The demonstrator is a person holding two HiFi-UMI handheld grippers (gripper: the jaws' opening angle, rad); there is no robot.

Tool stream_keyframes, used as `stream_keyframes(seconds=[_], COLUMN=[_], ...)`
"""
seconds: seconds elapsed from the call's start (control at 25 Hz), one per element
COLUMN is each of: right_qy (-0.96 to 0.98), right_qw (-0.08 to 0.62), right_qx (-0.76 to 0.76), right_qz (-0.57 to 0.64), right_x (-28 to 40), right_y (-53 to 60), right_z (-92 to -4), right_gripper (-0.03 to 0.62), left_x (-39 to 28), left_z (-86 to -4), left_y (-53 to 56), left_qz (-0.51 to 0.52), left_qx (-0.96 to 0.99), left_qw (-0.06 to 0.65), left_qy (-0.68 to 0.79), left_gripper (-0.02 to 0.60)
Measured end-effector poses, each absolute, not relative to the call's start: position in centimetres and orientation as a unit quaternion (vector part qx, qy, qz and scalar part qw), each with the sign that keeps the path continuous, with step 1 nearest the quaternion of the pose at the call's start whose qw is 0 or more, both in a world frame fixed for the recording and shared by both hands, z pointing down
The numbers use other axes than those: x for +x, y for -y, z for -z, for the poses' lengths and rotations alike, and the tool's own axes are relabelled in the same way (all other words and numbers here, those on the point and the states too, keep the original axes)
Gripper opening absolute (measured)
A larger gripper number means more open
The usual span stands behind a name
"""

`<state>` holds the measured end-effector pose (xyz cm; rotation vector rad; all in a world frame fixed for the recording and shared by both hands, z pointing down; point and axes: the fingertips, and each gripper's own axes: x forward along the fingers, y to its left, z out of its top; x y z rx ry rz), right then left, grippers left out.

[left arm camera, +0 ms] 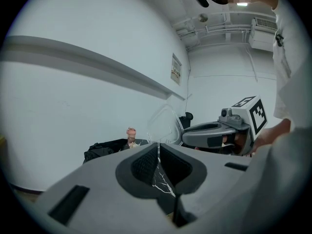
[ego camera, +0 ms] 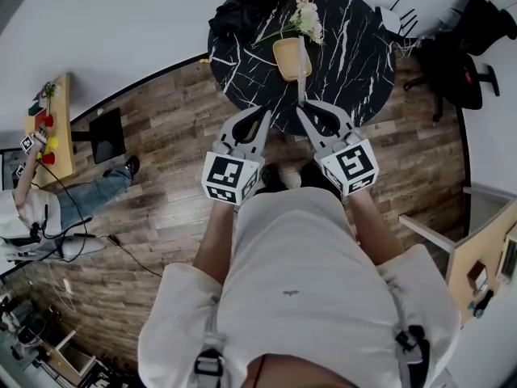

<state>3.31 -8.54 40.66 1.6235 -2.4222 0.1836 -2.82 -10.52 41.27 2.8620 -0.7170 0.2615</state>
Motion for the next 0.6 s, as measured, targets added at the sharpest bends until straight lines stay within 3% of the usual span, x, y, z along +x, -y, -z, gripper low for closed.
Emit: stream_keyframes(seconds=[0.6], right_qy=[0.831], right_qw=[0.111], right_qx=[0.542], right_qz=[-0.063], right_x=[2.79], right_y=[8.66], right_z=[-40.65], right_gripper=[0.037], left_x=[-3.02], left_z=[-41.35], left_y=[10.46], left_qz=[-0.088], left_qx=[0.962], left_qw=[0.089], left_qy=[0.24], left_gripper=[0.005])
